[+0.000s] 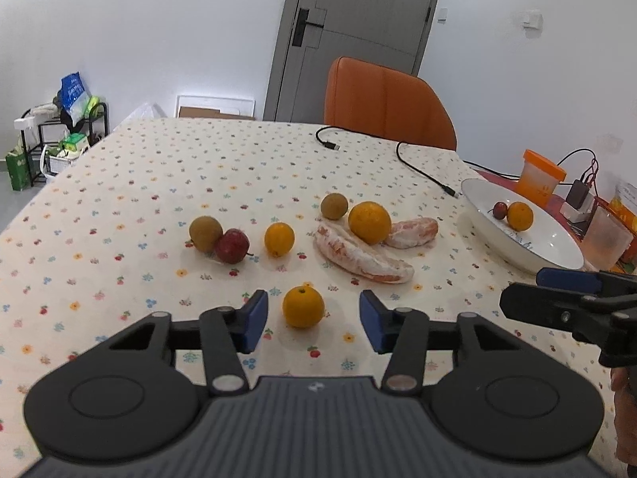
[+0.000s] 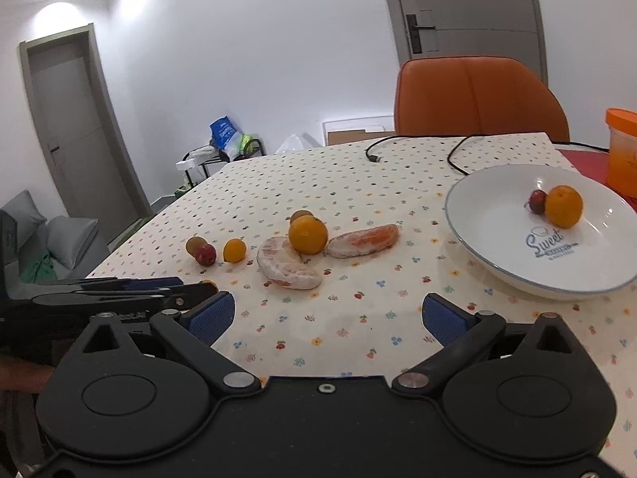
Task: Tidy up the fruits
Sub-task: 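Grasp the small tangerine with the left tool while the right tool grasps a peeled pomelo segment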
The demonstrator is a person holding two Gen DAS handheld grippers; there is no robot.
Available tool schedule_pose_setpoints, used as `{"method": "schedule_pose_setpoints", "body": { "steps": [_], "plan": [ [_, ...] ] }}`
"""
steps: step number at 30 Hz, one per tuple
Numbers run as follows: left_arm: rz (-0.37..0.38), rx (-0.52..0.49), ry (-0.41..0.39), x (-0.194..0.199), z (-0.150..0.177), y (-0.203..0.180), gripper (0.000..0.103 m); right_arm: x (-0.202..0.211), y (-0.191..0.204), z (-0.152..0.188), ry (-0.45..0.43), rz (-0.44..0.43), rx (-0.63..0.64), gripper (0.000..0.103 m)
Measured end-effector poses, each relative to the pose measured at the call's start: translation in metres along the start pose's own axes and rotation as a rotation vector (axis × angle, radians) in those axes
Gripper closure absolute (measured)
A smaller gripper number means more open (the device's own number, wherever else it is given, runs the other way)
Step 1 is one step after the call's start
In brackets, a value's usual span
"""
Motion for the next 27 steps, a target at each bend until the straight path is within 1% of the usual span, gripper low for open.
{"method": "schedule_pose_setpoints", "body": {
  "steps": [1, 3, 4, 11, 14, 27],
  "plan": [
    [-0.002, 0.000, 0.009, -0.003, 0.001, 0.000, 0.070, -0.002, 0.001, -0.001, 0.000, -0.003, 0.005, 0.003],
    [-0.011, 0.009, 0.035, -0.008, 0.002, 0.002, 0.079, -0.005, 0.003, -0.003, 0.001, -0.013, 0.014, 0.004],
    [-0.015, 0.012, 0.031, -0.008, 0.001, 0.002, 0.080, -0.007, 0.003, -0.003, 0.002, -0.017, 0.014, 0.004],
    [-0.037, 0.028, 0.010, -0.003, -0.003, 0.011, 0.080, -0.023, 0.004, -0.007, 0.024, -0.045, 0.017, 0.005],
    [-0.040, 0.034, 0.005, -0.003, -0.005, 0.015, 0.080, -0.034, 0.007, -0.007, 0.048, -0.051, 0.029, 0.010],
    [-0.081, 0.062, -0.021, 0.003, -0.011, 0.043, 0.080, -0.068, 0.024, -0.015, 0.076, -0.077, 0.067, 0.012]
  ]
}}
Point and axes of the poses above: each gripper's, at about its wrist camera, not at the fingertips, and x roughly against the way its jaws point, y to its left, z to its underside, the point moved 2 cm from there along -x, roughly the way its jaws point, and after that the axes turned 4 degrees about -y, right-handed, at the moved point
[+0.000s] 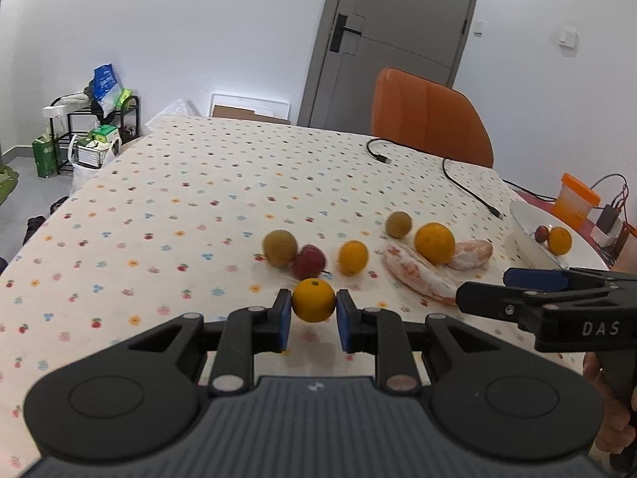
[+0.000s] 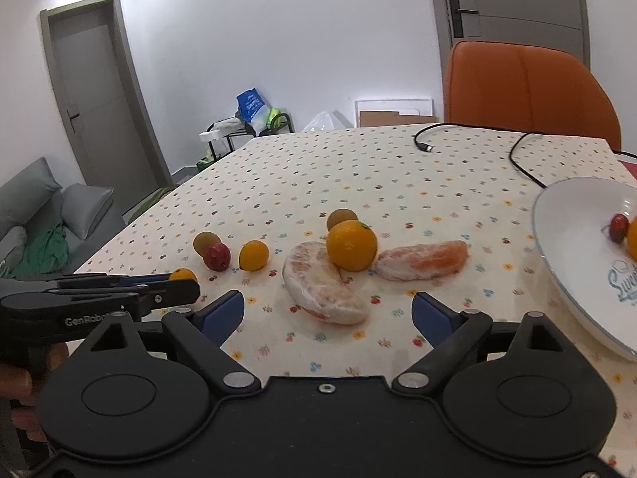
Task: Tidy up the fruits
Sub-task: 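Grasp the small tangerine with the left tool while the right tool grasps a peeled pomelo segment, then drop the tangerine into the white bowl with the left tool while the right tool releases the pomelo segment there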
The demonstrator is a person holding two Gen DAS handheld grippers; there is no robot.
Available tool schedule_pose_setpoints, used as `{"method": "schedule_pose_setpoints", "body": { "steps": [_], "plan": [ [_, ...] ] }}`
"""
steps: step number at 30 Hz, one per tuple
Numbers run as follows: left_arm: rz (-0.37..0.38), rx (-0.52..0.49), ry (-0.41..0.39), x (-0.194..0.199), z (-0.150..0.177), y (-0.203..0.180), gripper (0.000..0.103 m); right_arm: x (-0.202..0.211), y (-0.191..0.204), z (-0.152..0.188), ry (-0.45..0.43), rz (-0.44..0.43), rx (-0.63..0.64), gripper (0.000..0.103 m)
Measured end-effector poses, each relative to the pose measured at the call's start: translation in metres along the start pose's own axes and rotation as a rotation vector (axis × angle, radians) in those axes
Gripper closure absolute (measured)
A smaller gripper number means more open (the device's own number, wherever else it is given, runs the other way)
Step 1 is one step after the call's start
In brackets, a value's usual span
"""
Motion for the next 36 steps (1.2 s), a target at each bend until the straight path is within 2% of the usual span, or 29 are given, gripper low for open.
{"method": "schedule_pose_setpoints", "body": {
  "steps": [12, 14, 15, 17, 20, 21, 22, 30, 36],
  "plan": [
    [-0.032, 0.034, -0.006, 0.004, 0.001, 0.023, 0.080, -0.035, 0.014, -0.009, 0.039, -0.025, 0.046, 0.019],
    [-0.034, 0.041, -0.003, 0.004, 0.002, 0.026, 0.080, -0.040, 0.014, -0.008, 0.047, -0.019, 0.046, 0.025],
    [-0.034, 0.043, -0.002, 0.004, 0.003, 0.027, 0.080, -0.043, 0.014, -0.007, 0.060, -0.021, 0.038, 0.031],
    [-0.032, 0.042, -0.003, 0.005, 0.003, 0.026, 0.080, -0.045, 0.013, -0.006, 0.057, -0.014, 0.038, 0.036],
    [-0.026, 0.040, -0.006, 0.006, 0.003, 0.023, 0.080, -0.044, 0.014, -0.006, 0.062, -0.007, 0.050, 0.054],
    [-0.024, 0.039, -0.008, 0.006, 0.003, 0.022, 0.080, -0.043, 0.013, -0.007, 0.066, -0.009, 0.047, 0.063],
    [-0.022, 0.038, -0.009, 0.007, 0.003, 0.020, 0.080, -0.043, 0.012, -0.007, 0.071, -0.018, 0.040, 0.065],
    [-0.014, 0.033, -0.012, 0.009, 0.006, 0.017, 0.080, -0.030, 0.022, 0.000, 0.100, -0.090, 0.041, 0.067],
    [-0.012, 0.036, -0.010, 0.008, 0.007, 0.018, 0.080, -0.028, 0.027, 0.000, 0.108, -0.090, 0.054, 0.065]
  ]
}}
Point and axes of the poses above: each gripper's, at about its wrist camera, not at the fingertips, and x roughly against the way its jaws point, y to its left, z to its underside, the point moved 2 cm from there along -x, roughly the way its jaws point, and after that the axes turned 4 degrees about -y, right-handed, at the moved point
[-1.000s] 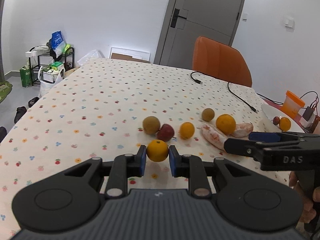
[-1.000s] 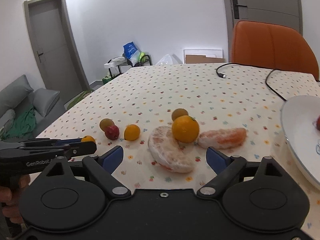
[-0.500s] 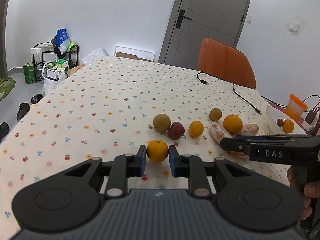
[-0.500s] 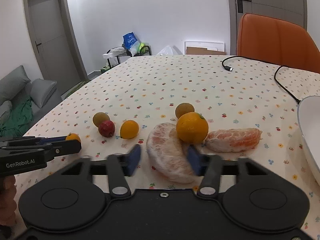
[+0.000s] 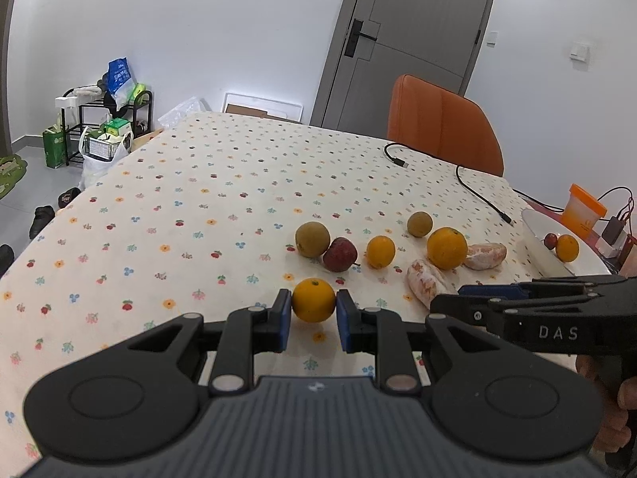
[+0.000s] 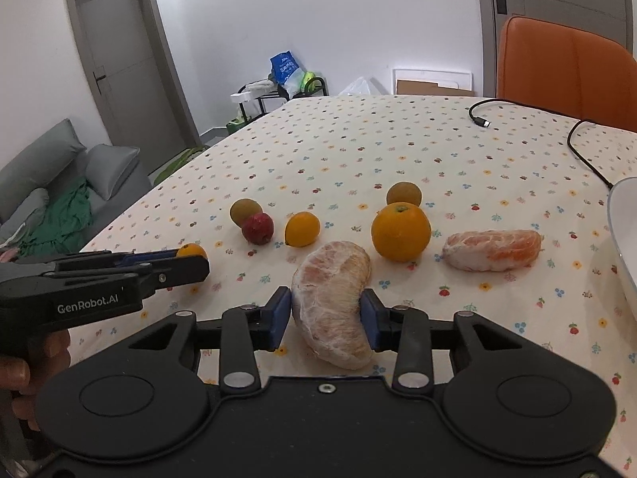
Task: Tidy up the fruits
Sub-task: 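Drop the tangerine into the white bowl with the left tool while the right tool releases the pomelo segment there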
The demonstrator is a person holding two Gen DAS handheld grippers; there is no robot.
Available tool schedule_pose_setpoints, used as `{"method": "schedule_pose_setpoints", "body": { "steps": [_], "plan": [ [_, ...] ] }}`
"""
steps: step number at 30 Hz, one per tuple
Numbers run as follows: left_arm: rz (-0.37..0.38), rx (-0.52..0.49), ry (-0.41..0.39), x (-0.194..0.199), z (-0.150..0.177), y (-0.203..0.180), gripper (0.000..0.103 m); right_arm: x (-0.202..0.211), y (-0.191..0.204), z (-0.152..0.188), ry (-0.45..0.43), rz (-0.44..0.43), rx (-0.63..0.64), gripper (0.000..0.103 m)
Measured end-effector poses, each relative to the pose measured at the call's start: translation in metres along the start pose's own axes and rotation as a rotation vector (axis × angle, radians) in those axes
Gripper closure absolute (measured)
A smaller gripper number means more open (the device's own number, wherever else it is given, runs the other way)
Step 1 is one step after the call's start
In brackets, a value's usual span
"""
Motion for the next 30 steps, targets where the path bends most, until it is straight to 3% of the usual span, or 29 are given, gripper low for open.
{"method": "schedule_pose_setpoints", "body": {
  "steps": [6, 13, 20, 30],
  "plan": [
    [-0.004, 0.007, 0.005, -0.002, 0.000, 0.004, 0.080, -0.007, 0.002, -0.003, -0.016, 0.019, 0.011, 0.058],
    [-0.002, -0.006, -0.012, 0.002, -0.003, -0.001, 0.080, -0.008, -0.001, -0.004, -0.024, 0.012, 0.005, 0.064],
    [0.021, -0.031, -0.027, 0.004, -0.008, -0.020, 0.080, 0.018, -0.010, -0.002, -0.070, 0.006, -0.019, 0.064],
    [0.088, -0.092, -0.037, 0.002, -0.014, -0.059, 0.081, 0.057, -0.037, 0.004, -0.132, 0.067, -0.065, 0.064]
  ]
}}
Point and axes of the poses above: each gripper's, at about its wrist camera, not at the fingertips, and x roughly against the way its jaws point, y to its left, z to its underside, the point moved 2 cm from there along -x, roughly the way its jaws point, and after that the axes turned 4 degrees about -y, right-handed, at the moved point
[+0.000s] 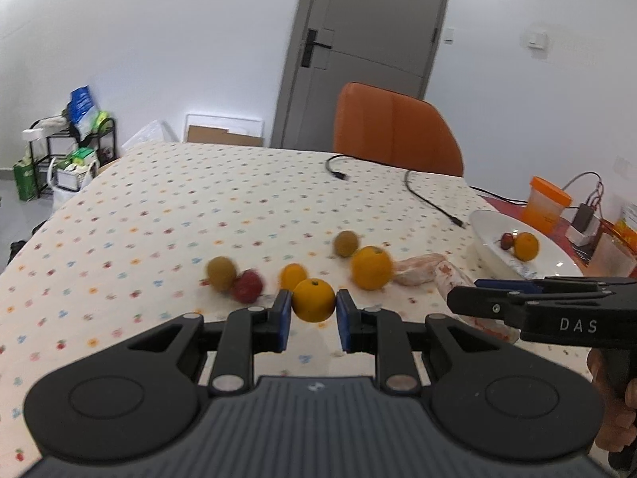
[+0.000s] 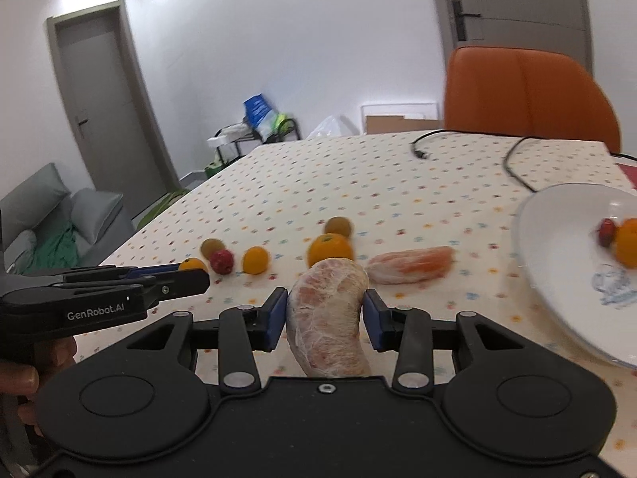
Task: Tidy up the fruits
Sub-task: 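Drop the tangerine into the white bowl with the left tool while the right tool releases the pomelo segment there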
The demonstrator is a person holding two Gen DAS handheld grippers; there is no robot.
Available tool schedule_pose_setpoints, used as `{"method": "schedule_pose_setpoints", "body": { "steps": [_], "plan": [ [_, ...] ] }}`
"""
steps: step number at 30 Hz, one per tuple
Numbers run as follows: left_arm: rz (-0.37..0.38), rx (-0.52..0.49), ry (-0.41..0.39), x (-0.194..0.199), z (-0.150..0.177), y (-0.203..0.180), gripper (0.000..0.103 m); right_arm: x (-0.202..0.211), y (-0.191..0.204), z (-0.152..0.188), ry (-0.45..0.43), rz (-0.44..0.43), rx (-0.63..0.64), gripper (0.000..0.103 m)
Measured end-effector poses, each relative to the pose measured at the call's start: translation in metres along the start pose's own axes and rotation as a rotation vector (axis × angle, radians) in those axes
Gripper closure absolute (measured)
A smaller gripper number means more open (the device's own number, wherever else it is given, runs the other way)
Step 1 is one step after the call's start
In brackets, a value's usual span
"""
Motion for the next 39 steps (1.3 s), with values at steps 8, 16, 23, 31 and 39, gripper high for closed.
{"method": "schedule_pose_setpoints", "body": {
  "steps": [8, 16, 23, 31, 39],
  "plan": [
    [0.056, -0.051, -0.008, -0.007, -0.008, -0.032, 0.080, 0.025, -0.037, -0.001, -0.047, 0.091, -0.046, 0.064],
    [0.102, -0.099, -0.005, -0.018, -0.012, -0.060, 0.080, 0.047, -0.069, 0.001, -0.094, 0.171, -0.088, 0.064],
    [0.131, -0.128, 0.005, -0.027, -0.012, -0.079, 0.080, 0.063, -0.104, 0.004, -0.122, 0.240, -0.134, 0.064],
    [0.159, -0.170, 0.013, -0.041, -0.016, -0.100, 0.080, 0.074, -0.136, 0.010, -0.137, 0.314, -0.178, 0.064],
    [0.195, -0.214, 0.015, -0.055, -0.022, -0.127, 0.080, 0.081, -0.153, 0.014, -0.152, 0.359, -0.192, 0.064]
  ]
}}
Point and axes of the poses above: each gripper's, at about its wrist camera, not at the fingertips, and x roughly against the way its jaws point, y to its left, z to its underside, the point moved 2 cm from there along -x, roughly the way its jaws point, and after that the axes turned 4 degrees about -y, right-handed, at the moved point
